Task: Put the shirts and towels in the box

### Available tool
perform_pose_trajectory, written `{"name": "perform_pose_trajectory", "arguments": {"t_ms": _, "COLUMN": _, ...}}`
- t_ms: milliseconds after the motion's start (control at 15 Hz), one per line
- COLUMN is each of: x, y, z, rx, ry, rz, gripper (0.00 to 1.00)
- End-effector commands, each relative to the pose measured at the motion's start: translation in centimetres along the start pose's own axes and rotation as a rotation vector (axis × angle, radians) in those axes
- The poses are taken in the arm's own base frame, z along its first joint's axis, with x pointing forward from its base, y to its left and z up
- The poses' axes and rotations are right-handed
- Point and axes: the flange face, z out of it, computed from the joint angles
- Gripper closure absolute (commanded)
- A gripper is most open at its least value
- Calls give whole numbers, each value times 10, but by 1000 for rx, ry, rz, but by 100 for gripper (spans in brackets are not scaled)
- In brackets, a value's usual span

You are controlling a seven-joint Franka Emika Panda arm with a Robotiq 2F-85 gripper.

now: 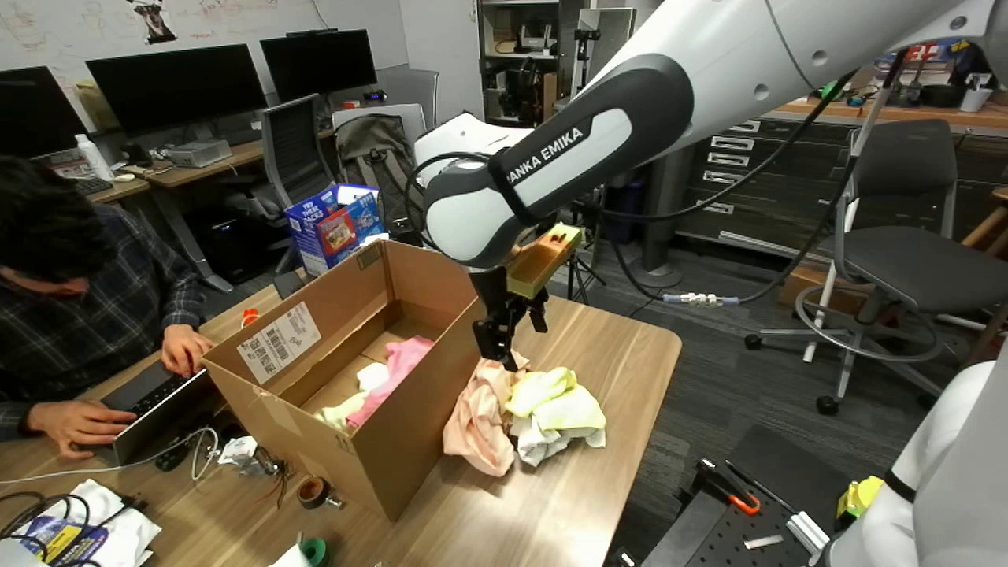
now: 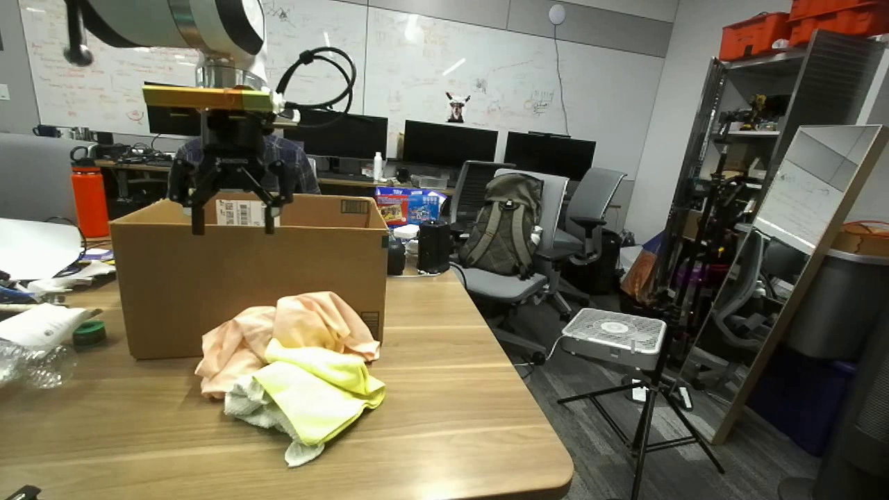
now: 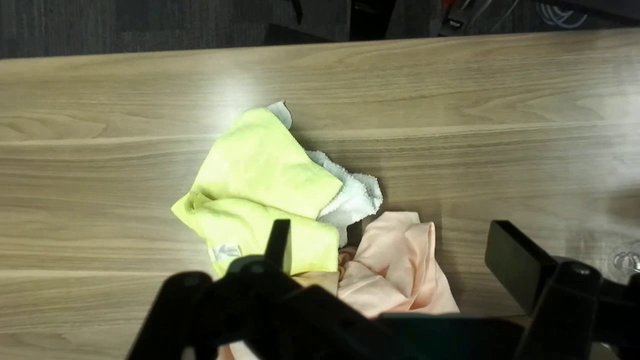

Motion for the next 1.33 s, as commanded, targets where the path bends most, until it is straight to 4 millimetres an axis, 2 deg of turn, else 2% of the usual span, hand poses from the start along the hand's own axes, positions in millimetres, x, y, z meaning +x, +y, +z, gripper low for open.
{"name": "perform_pose_trajectory", "arguments": {"t_ms": 0, "x": 9, "y": 8, "z": 5, "rx": 31, "ry": 50, "rz": -56, "gripper": 0}}
{"name": "perform_pose_trajectory", "arguments": {"t_ms": 400, "x": 30, "y": 22, "z": 32, "rx": 125, "ry": 108, "rz": -53, "gripper": 0}}
{"name": "perform_pose_trajectory", "arguments": {"t_ms": 733, "x": 45, "y": 29, "z": 65, "rx": 113, "ry": 159, "rz": -78, "gripper": 0}}
{"name": "perform_pose_trajectory", "arguments": {"t_ms": 1267, "x": 53, "y": 12, "z": 110, "rx": 159, "ry": 257, "rz": -151, "gripper": 0}}
